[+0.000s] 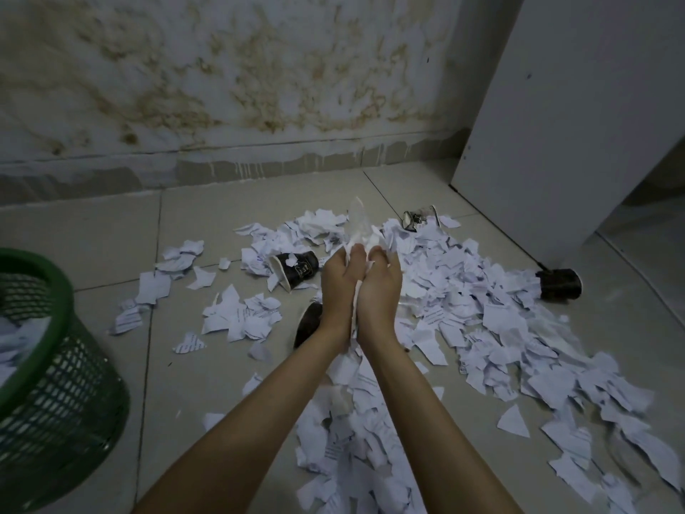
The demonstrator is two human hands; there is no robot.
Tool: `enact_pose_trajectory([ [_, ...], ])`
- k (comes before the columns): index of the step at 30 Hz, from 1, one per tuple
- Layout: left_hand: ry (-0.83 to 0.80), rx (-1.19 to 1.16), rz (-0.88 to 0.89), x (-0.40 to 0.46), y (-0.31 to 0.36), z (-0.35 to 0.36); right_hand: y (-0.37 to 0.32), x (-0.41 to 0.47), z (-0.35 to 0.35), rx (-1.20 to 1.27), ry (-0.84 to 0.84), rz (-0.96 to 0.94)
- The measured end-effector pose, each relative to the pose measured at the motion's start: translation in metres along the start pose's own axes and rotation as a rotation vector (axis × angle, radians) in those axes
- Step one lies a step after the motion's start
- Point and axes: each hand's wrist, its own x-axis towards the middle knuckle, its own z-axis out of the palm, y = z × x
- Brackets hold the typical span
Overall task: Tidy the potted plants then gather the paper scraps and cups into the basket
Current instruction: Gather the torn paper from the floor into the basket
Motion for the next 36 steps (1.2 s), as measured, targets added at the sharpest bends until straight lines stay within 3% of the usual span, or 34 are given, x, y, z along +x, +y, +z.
enact_pose_trajectory([
  [2, -0.035, 0.018, 0.004, 0.006, 0.014, -0.009, -0.011, -0.005, 0.014, -0.001, -0.018, -0.019],
  [9, 0.233, -0.110, 0.139, 0.004, 0.082, -0.075, -0.045, -0.043, 0.087, 0.050, -0.237, -0.080],
  [16, 0.607, 0.072, 0.384, -0.011, 0.143, -0.193, -0.061, -0.120, 0.196, 0.153, -0.538, -0.046],
  [20, 0.776, 0.194, 0.392, -0.022, 0.150, -0.257, -0.045, -0.160, 0.247, 0.158, -0.692, 0.003],
  [24, 0.847, 0.420, 0.279, -0.029, 0.124, -0.315, -0.012, -0.176, 0.273, -0.070, -0.906, 0.071],
  [27, 0.764, 0.703, -0.018, -0.033, 0.101, -0.354, 0.008, -0.165, 0.280, -0.447, -1.096, 0.100],
  [29, 0.609, 0.886, -0.332, -0.036, 0.093, -0.376, 0.016, -0.154, 0.279, -0.685, -1.219, 0.082],
  [31, 0.413, 0.958, -0.579, -0.040, 0.092, -0.391, 0.015, -0.144, 0.277, -0.895, -1.353, -0.069],
  [34, 0.161, 1.164, -0.651, -0.046, 0.100, -0.403, 0.007, -0.138, 0.273, -1.075, -1.538, -0.409],
  [36, 0.004, 1.315, -0.658, -0.048, 0.106, -0.403, 0.006, -0.139, 0.274, -1.181, -1.584, -0.461],
])
